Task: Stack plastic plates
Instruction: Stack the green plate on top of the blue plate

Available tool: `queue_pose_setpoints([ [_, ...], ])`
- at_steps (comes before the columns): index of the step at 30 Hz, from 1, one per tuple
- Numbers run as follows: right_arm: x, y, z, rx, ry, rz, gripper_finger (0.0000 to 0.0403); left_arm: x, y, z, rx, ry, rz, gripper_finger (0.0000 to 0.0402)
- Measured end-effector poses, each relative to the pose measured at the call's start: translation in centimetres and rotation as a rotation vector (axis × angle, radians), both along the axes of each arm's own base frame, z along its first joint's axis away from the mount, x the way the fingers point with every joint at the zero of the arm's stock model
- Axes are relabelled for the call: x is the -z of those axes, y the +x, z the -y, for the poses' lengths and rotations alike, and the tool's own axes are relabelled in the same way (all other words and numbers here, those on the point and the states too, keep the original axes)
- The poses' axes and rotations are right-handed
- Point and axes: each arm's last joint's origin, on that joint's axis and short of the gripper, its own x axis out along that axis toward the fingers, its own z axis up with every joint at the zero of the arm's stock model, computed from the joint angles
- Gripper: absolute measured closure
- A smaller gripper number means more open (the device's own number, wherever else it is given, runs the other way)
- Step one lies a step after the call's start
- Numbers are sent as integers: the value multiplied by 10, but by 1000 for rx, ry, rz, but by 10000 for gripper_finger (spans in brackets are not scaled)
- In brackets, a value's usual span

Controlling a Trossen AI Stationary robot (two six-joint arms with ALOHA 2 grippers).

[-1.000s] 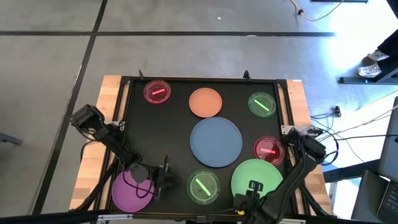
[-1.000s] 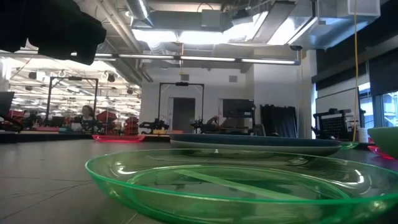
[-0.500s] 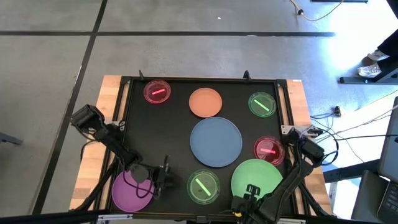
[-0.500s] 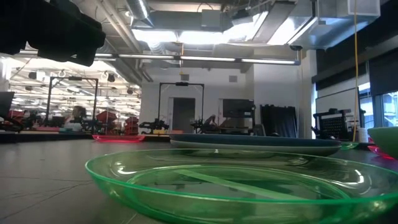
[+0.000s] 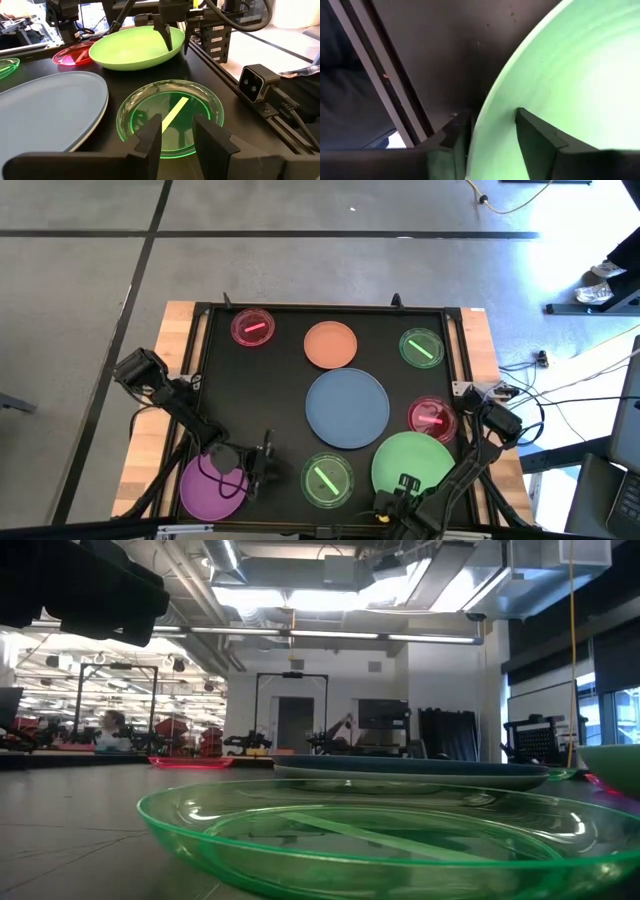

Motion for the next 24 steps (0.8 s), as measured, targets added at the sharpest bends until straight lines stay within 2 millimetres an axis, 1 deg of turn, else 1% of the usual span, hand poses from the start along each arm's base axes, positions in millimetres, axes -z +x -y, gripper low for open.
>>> queue_pose_setpoints([
  [6, -1, 0, 1, -5, -7, 1, 345, 0, 0, 0, 0, 0, 0, 299],
  [8, -1, -1, 1, -10, -11, -3, 367, 0, 0, 0, 0, 0, 0, 299],
  [10, -6, -1, 1, -27, -18, -18, 383, 0, 0, 0, 0, 0, 0, 299],
  [13, -18, -1, 0, -47, -58, -31, 393, 0, 0, 0, 0, 0, 0, 299],
  [19, -57, -3, -1, -84, -158, -13, 399, 0, 0, 0, 0, 0, 0, 299],
  [21, -70, -2, -1, -112, -190, 16, 399, 0, 0, 0, 0, 0, 0, 299],
  [24, -84, 2, 0, -188, -262, 103, 399, 0, 0, 0, 0, 0, 0, 299],
])
